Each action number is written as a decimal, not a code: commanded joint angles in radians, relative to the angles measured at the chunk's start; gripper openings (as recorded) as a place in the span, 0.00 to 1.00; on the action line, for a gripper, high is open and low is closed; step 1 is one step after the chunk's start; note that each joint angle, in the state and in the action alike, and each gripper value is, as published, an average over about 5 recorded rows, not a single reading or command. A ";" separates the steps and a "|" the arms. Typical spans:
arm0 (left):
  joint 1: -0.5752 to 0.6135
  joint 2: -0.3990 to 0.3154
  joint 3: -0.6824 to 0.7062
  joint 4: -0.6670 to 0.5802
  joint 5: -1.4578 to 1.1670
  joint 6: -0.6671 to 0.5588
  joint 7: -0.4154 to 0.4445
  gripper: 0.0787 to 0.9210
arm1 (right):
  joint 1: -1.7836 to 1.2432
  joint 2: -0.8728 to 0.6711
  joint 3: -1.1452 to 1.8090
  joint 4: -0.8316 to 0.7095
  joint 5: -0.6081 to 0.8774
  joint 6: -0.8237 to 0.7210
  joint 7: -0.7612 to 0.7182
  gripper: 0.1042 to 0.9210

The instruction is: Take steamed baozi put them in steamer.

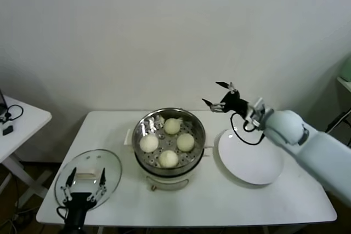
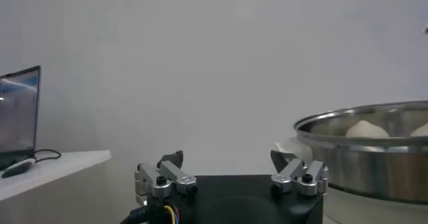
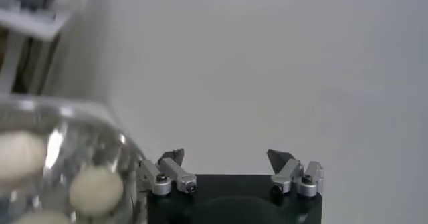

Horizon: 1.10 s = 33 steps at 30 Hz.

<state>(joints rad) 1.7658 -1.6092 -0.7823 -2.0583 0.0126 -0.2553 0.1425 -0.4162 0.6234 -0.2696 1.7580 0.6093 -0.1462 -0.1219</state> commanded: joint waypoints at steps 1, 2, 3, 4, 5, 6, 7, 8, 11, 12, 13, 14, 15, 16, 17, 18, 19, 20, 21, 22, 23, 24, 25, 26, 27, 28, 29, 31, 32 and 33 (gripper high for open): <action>-0.012 0.023 -0.001 0.012 0.002 0.002 0.001 0.88 | -1.159 0.250 0.943 0.184 -0.093 0.296 0.066 0.88; -0.014 0.023 -0.002 0.015 0.003 0.003 0.001 0.88 | -1.179 0.273 0.954 0.178 -0.098 0.318 0.064 0.88; -0.016 0.023 -0.002 0.017 0.003 0.003 0.001 0.88 | -1.197 0.294 0.961 0.172 -0.106 0.339 0.062 0.88; -0.018 0.022 -0.002 0.019 0.002 0.003 0.001 0.88 | -1.212 0.315 0.966 0.165 -0.115 0.361 0.063 0.88; -0.019 0.021 -0.001 0.021 0.002 0.003 0.001 0.88 | -1.227 0.336 0.966 0.157 -0.121 0.384 0.066 0.88; -0.022 0.020 -0.001 0.023 0.001 0.004 0.001 0.88 | -1.242 0.359 0.965 0.148 -0.125 0.409 0.069 0.88; -0.024 0.019 -0.001 0.025 0.001 0.004 0.001 0.88 | -1.253 0.379 0.961 0.140 -0.126 0.430 0.073 0.88; -0.027 0.017 -0.001 0.027 0.001 0.004 0.001 0.88 | -1.264 0.403 0.955 0.129 -0.127 0.458 0.076 0.88; -0.036 0.013 -0.002 0.033 0.000 0.006 0.001 0.88 | -1.284 0.469 0.926 0.086 -0.129 0.559 0.080 0.88; -0.039 0.012 -0.002 0.035 0.000 0.006 0.001 0.88 | -1.289 0.491 0.916 0.072 -0.132 0.595 0.080 0.88; -0.041 0.012 -0.003 0.036 0.000 0.007 0.001 0.88 | -1.293 0.508 0.907 0.061 -0.133 0.623 0.080 0.88; -0.044 0.012 -0.003 0.037 0.000 0.008 0.001 0.88 | -1.298 0.524 0.897 0.052 -0.133 0.645 0.081 0.88; -0.046 0.012 -0.004 0.038 0.000 0.009 0.002 0.88 | -1.303 0.538 0.889 0.046 -0.131 0.665 0.081 0.88; -0.049 0.012 -0.004 0.040 0.000 0.010 0.002 0.88 | -1.308 0.550 0.880 0.041 -0.127 0.682 0.081 0.88; -0.052 0.011 -0.005 0.041 0.001 0.011 0.002 0.88 | -1.311 0.558 0.872 0.039 -0.121 0.691 0.080 0.88; -0.056 0.010 -0.005 0.043 0.001 0.013 0.002 0.88 | -1.314 0.565 0.863 0.038 -0.115 0.699 0.079 0.88; -0.058 0.009 -0.005 0.045 0.002 0.014 0.002 0.88 | -1.316 0.569 0.858 0.037 -0.109 0.702 0.078 0.88; -0.061 0.008 -0.005 0.046 0.002 0.015 0.003 0.88 | -1.319 0.571 0.851 0.038 -0.102 0.703 0.077 0.88; -0.063 0.007 -0.004 0.048 0.003 0.016 0.003 0.88 | -1.321 0.573 0.845 0.040 -0.095 0.701 0.077 0.88; -0.064 0.006 -0.003 0.049 0.004 0.017 0.003 0.88 | -1.323 0.573 0.840 0.042 -0.090 0.699 0.078 0.88; -0.065 0.005 -0.003 0.050 0.005 0.018 0.004 0.88 | -1.326 0.573 0.835 0.044 -0.088 0.696 0.078 0.88; -0.066 0.004 -0.003 0.051 0.006 0.019 0.004 0.88 | -1.328 0.573 0.830 0.046 -0.087 0.693 0.078 0.88; -0.067 0.003 -0.003 0.052 0.007 0.020 0.004 0.88 | -1.330 0.572 0.825 0.047 -0.087 0.692 0.078 0.88; -0.068 0.003 -0.003 0.052 0.007 0.021 0.004 0.88 | -1.331 0.571 0.819 0.048 -0.089 0.691 0.078 0.88; -0.068 0.003 -0.003 0.053 0.008 0.021 0.004 0.88 | -1.332 0.570 0.813 0.048 -0.091 0.691 0.078 0.88; -0.068 0.003 -0.004 0.053 0.008 0.022 0.004 0.88 | -1.333 0.569 0.807 0.048 -0.092 0.692 0.078 0.88; -0.069 0.003 -0.004 0.053 0.008 0.022 0.004 0.88 | -1.333 0.569 0.803 0.048 -0.092 0.692 0.078 0.88; -0.069 0.003 -0.006 0.052 0.009 0.023 0.005 0.88 | -1.331 0.570 0.797 0.049 -0.093 0.693 0.078 0.88; -0.068 0.002 -0.007 0.052 0.009 0.023 0.004 0.88 | -1.330 0.570 0.795 0.049 -0.093 0.692 0.078 0.88; -0.068 0.002 -0.007 0.052 0.009 0.023 0.004 0.88 | -1.329 0.570 0.793 0.048 -0.093 0.692 0.079 0.88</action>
<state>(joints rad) 1.7004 -1.6092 -0.7881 -2.0071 0.0205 -0.2329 0.1468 -1.6830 1.1390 0.5252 1.8143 0.5137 0.4768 -0.0466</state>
